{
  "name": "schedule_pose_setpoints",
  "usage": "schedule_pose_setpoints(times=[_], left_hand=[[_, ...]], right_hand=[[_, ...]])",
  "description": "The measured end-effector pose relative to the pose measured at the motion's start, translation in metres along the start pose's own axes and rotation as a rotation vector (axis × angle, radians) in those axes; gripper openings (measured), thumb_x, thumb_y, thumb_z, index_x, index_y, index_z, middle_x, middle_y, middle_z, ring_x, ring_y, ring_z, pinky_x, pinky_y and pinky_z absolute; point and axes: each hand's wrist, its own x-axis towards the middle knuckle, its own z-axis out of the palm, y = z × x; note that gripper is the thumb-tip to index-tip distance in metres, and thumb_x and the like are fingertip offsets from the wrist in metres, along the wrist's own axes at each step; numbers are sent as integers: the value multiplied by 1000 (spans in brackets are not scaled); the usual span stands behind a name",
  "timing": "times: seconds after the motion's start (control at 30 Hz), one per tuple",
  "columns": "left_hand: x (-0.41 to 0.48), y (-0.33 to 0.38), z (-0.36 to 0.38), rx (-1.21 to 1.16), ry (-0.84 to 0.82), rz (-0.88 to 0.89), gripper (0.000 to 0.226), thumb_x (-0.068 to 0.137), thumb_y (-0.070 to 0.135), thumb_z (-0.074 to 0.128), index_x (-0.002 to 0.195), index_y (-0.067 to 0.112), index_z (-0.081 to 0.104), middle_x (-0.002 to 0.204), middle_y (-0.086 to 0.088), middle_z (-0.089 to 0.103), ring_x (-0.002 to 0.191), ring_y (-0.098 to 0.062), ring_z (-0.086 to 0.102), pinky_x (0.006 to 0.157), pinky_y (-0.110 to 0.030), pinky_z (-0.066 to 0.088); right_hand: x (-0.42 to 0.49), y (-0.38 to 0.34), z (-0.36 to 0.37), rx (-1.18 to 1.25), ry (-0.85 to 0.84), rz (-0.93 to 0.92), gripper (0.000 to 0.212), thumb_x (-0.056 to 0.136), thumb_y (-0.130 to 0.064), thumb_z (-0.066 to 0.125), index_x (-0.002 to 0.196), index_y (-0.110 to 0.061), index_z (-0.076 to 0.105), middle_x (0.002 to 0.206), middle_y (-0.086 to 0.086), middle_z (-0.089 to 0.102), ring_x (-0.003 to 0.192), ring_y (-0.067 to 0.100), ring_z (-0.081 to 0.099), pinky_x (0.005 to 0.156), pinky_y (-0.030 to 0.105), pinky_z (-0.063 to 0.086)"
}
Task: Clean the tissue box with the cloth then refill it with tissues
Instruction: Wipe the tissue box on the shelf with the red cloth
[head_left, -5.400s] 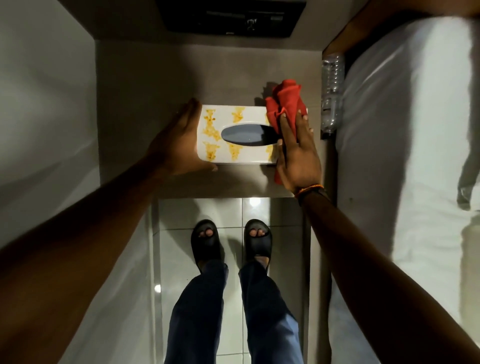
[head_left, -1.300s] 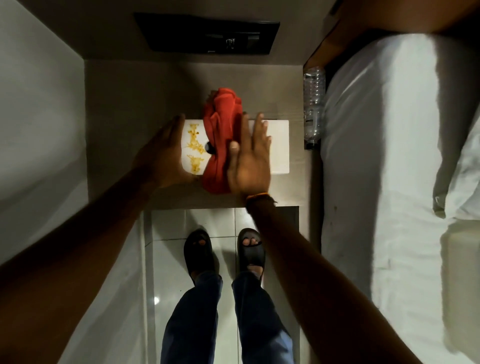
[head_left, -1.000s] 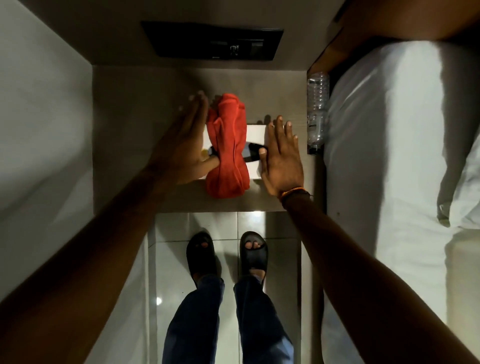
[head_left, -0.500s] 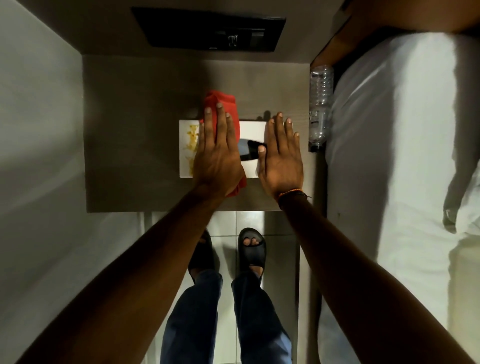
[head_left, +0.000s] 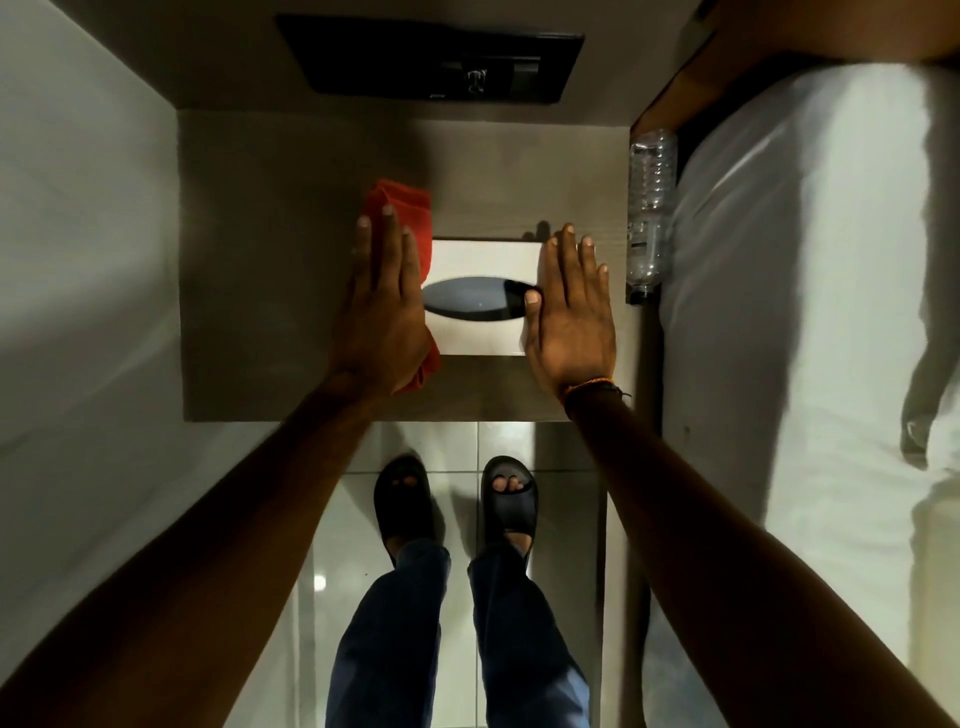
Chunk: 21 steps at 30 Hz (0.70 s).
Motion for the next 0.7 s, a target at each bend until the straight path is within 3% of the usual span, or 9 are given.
schedule_pose_setpoints(times=[0.1,0.27,0.4,0.53,0.7], left_hand=[[0,-1,1,0,-7,-24,82,95,24,52,157,-4,5,165,-29,2,150,-53,5,121,-59,20],[3,18,-1,-100,41,1,67,92,15,17,155,-8,15,164,-30,8,148,-57,5,120,-63,16],[6,43,8,-121,111,103,57,101,14,27,153,-11,20,161,-33,16,147,-57,13,120,-63,18],[9,65,6,-105,28,98,57,107,20,15,157,-5,4,164,-30,0,149,-54,-1,122,-60,12],[2,30,2,19,110,163,55,104,14,25,155,-5,20,161,-30,21,147,-50,22,118,-53,30]], right_hand=[[-1,-1,1,-4,0,3,60,105,-31,27,158,-5,26,167,17,21,156,34,16,125,52,20],[0,-2,4,-15,22,0,59,105,-30,28,158,-5,26,167,17,22,155,35,17,125,52,20],[-1,-2,5,-12,31,-2,58,106,-30,29,158,-4,26,167,17,22,155,35,17,125,51,20],[-1,0,3,-5,20,-2,58,105,-30,30,158,-4,26,167,17,21,156,35,16,126,51,18],[-2,-1,1,7,27,-4,58,106,-29,29,158,-4,27,167,17,22,156,35,16,126,51,18]])
